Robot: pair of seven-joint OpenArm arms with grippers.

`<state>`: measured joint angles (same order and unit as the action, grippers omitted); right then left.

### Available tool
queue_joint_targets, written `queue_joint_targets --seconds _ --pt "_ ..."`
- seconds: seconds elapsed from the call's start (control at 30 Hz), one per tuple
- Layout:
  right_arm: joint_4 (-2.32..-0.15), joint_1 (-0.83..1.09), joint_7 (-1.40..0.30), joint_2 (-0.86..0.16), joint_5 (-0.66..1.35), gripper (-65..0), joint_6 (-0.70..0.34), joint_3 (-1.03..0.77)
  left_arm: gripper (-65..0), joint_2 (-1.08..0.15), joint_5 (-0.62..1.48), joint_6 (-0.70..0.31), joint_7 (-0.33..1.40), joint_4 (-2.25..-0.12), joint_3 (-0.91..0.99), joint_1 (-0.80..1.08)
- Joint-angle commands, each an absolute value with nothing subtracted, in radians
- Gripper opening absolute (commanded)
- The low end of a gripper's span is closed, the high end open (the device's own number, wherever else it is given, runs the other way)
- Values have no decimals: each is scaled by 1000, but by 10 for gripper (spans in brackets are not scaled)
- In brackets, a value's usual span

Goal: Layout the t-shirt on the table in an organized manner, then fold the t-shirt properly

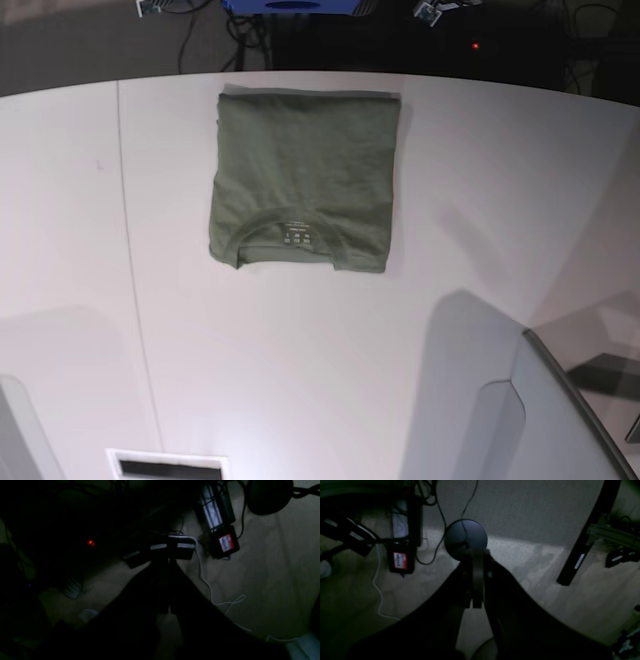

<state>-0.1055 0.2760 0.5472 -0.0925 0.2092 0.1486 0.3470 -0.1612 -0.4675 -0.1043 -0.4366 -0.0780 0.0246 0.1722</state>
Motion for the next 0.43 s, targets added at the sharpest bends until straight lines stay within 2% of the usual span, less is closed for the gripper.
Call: queue_joint_targets --seconds 0.0,0.4 --pt "-105 288 556 -93 213 -650 150 351 -650 -166 -469 -105 -450 -84 24 177" --pt "-107 268 556 -104 209 -650 150 355 -650 -159 -460 -105 -450 -81 36 196"
